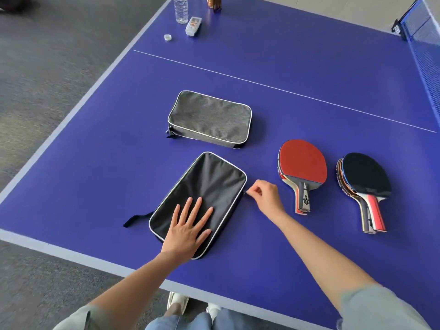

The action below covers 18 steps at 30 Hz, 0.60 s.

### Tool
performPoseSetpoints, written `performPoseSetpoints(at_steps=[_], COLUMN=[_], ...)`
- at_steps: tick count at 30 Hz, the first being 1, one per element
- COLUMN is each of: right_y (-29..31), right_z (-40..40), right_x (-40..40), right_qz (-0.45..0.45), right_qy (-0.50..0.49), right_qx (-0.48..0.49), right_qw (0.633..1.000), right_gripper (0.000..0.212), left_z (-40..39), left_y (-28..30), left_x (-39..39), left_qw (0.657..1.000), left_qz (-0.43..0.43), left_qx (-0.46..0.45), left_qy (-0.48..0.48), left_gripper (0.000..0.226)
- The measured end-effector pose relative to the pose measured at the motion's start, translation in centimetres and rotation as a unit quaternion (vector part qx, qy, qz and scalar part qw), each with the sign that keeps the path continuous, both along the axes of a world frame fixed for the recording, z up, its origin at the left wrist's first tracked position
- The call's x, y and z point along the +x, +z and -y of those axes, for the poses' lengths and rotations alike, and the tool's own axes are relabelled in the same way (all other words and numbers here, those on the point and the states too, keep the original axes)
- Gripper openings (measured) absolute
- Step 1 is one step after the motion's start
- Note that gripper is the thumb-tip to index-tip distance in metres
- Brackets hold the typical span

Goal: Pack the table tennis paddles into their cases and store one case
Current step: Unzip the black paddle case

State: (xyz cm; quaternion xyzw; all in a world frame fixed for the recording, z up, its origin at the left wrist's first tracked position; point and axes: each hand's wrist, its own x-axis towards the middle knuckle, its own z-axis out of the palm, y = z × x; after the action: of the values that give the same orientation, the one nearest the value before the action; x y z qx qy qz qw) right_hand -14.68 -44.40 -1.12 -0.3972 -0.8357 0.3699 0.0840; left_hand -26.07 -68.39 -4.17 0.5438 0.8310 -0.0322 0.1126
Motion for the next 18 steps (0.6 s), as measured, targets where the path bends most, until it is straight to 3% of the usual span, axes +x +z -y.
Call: performPoseSetpoints(at_steps=[3, 8, 13, 18], right_y=[0.6, 0.5, -1.1, -1.1], right_z=[-0.4, 4.8, 9.6, 5.8], right_x=[-0.4, 2.9, 6.1, 7.1], right_qz=[-0.005, -0.024, -0.023, 0.017], right_qy=[-0.018, -0.062, -0.035, 0.083], right_qx=[-0.014, -0.051, -0.088, -0.024], right_qw=[1.000, 0.997, 0.995, 0.996], right_gripper=[0.015, 0.022, 0.020, 0.018], left_z=[0.1, -3.4, -7.3, -6.3], left_y=[0.7, 1.7, 0.9, -0.7], left_x=[-1.5, -1.4, 0.9, 1.8], left_qw=[0.999, 0.989, 0.998, 0.998], left_qz=[0.023, 0.103, 0.053, 0.012], left_qx=[0.021, 0.074, 0.039, 0.059], left_qy=[-0.020, 0.075, 0.010, -0.016], left_gripper=[0.055, 0.053, 0.052, 0.055])
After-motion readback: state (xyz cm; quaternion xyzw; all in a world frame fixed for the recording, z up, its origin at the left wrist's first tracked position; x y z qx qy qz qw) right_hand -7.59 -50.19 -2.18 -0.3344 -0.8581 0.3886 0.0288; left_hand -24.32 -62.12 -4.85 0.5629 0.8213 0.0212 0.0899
